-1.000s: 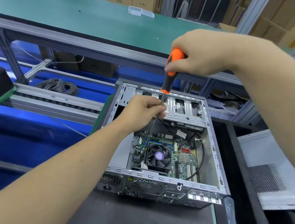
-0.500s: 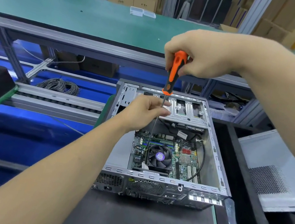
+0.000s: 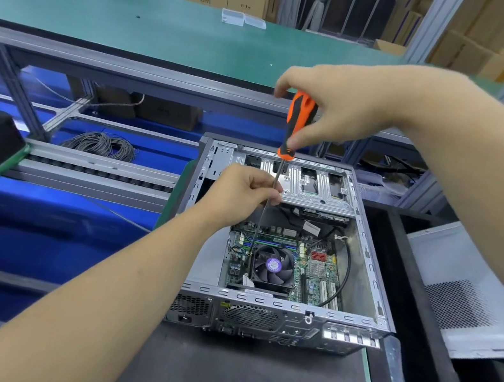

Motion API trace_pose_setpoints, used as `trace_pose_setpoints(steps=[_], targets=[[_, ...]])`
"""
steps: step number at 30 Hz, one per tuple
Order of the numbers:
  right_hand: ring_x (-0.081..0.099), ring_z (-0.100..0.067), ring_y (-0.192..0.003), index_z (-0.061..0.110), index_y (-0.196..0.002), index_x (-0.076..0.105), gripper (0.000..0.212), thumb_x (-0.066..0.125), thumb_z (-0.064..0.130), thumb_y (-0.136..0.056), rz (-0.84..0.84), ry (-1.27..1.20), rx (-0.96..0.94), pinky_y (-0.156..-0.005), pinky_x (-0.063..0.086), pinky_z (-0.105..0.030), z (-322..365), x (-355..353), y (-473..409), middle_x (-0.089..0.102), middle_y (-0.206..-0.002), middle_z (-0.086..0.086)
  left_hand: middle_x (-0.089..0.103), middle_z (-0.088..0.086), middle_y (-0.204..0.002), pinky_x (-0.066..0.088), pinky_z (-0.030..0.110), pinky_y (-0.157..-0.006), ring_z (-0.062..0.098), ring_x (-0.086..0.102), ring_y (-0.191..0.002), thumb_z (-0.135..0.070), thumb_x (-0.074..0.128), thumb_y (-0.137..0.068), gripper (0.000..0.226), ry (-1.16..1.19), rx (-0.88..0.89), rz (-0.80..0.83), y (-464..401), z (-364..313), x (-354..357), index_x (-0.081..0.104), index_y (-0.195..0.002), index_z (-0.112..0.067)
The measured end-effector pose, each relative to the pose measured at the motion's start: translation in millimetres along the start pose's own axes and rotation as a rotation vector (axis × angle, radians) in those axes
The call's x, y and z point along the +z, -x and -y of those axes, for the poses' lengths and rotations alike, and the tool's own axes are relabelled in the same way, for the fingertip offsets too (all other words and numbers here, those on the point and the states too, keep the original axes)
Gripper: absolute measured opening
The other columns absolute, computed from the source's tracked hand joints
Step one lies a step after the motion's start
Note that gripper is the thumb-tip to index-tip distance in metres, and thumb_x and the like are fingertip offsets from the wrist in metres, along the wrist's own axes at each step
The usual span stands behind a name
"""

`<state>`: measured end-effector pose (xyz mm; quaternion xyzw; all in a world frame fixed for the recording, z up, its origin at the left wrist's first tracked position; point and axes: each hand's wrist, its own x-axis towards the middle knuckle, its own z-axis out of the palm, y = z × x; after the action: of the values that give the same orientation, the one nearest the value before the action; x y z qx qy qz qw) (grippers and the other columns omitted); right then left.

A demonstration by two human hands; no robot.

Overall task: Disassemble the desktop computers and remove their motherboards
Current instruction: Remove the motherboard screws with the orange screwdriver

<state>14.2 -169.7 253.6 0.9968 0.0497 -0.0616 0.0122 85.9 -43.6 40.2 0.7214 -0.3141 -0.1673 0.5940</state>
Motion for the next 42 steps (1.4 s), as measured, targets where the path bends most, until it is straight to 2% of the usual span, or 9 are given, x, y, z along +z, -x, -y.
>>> trace_pose_setpoints(steps=[9,14,19,21,27,31,33,38,42], targets=[[0.053,-0.003,-0.075,0.027,-0.101,0.063,0.018,0.069,0.015,-0.089,-0.003,-0.014,-0.17,-0.065,0.038,-0.012,-1,-2,6,0.056,-0.089,0.009,0.078,-0.004,-0.085,0.057,0.031,-0.085,0.012,0.073,-0.087,-0.013,0.071,-0.091,0.017,-0.065,-0.006,0.087,2,2,1,0.073,-0.085,-0.029],[0.065,-0.028,-0.067,0.007,-0.097,0.06,0.063,0.044,0.068,-0.092,-0.001,0.213,0.152,-0.063,0.045,-0.036,6,-3,-3,0.069,-0.068,-0.007,0.076,-0.002,-0.076,0.061,0.046,-0.077,0.027,0.073,-0.077,-0.013,0.078,-0.084,0.022,-0.083,-0.036,-0.011,3,2,6,0.076,-0.068,-0.027],[0.049,-0.011,-0.075,0.023,-0.1,0.061,0.008,0.066,0.024,-0.093,-0.05,0.108,-0.124,-0.066,0.035,-0.03,7,-2,4,0.052,-0.088,0.009,0.072,-0.001,-0.068,0.052,0.022,-0.06,0.006,0.061,-0.059,-0.025,0.086,-0.078,0.012,-0.095,-0.022,-0.071,1,6,2,0.075,-0.073,-0.02],[0.051,-0.007,-0.076,0.025,-0.106,0.061,0.02,0.065,0.013,-0.091,-0.027,0.023,-0.152,-0.068,0.041,-0.028,5,-3,8,0.054,-0.094,0.005,0.072,-0.004,-0.07,0.05,0.022,-0.06,0.006,0.058,-0.063,-0.022,0.079,-0.086,0.009,-0.153,-0.007,0.017,2,5,0,0.075,-0.078,-0.026],[0.061,-0.025,-0.059,0.007,-0.083,0.061,0.062,0.044,0.066,-0.094,-0.06,0.236,0.166,-0.058,0.041,-0.033,5,4,-5,0.065,-0.057,-0.008,0.07,-0.012,-0.064,0.045,0.015,-0.057,0.001,0.056,-0.053,-0.012,0.078,-0.085,0.024,-0.161,-0.035,-0.033,3,8,9,0.072,-0.069,-0.028],[0.054,0.004,-0.073,0.024,-0.094,0.063,0.004,0.067,0.025,-0.092,-0.036,0.04,-0.131,-0.061,0.037,-0.01,-2,0,3,0.056,-0.084,0.014,0.068,-0.001,-0.062,0.045,0.018,-0.051,0.009,0.055,-0.052,-0.022,0.089,-0.072,0.022,-0.135,-0.039,-0.121,3,13,6,0.069,-0.062,-0.02],[0.052,0.013,-0.073,0.025,-0.101,0.065,0.017,0.068,0.013,-0.089,-0.048,-0.061,-0.189,-0.062,0.035,-0.004,-6,2,6,0.053,-0.085,0.016,0.068,-0.002,-0.065,0.045,0.014,-0.054,0.007,0.057,-0.055,-0.022,0.085,-0.078,0.021,-0.166,-0.001,-0.065,2,14,3,0.068,-0.066,-0.023],[0.062,-0.027,-0.069,0.012,-0.101,0.058,0.052,0.048,0.063,-0.093,-0.063,0.147,0.161,-0.062,0.042,-0.035,-3,8,-4,0.061,-0.081,-0.006,0.076,-0.005,-0.09,0.054,0.014,-0.073,0.005,0.072,-0.091,-0.002,0.054,-0.1,0.031,-0.108,-0.059,0.099,2,16,6,0.07,-0.085,-0.025],[0.051,-0.017,-0.068,0.011,-0.084,0.06,0.04,0.054,0.049,-0.097,-0.089,0.254,0.041,-0.064,0.039,-0.034,-1,5,-3,0.057,-0.077,-0.001,0.076,0.002,-0.083,0.059,0.025,-0.076,0.015,0.074,-0.084,0.001,0.064,-0.093,0.027,-0.071,-0.052,0.046,3,20,7,0.073,-0.079,-0.021]])
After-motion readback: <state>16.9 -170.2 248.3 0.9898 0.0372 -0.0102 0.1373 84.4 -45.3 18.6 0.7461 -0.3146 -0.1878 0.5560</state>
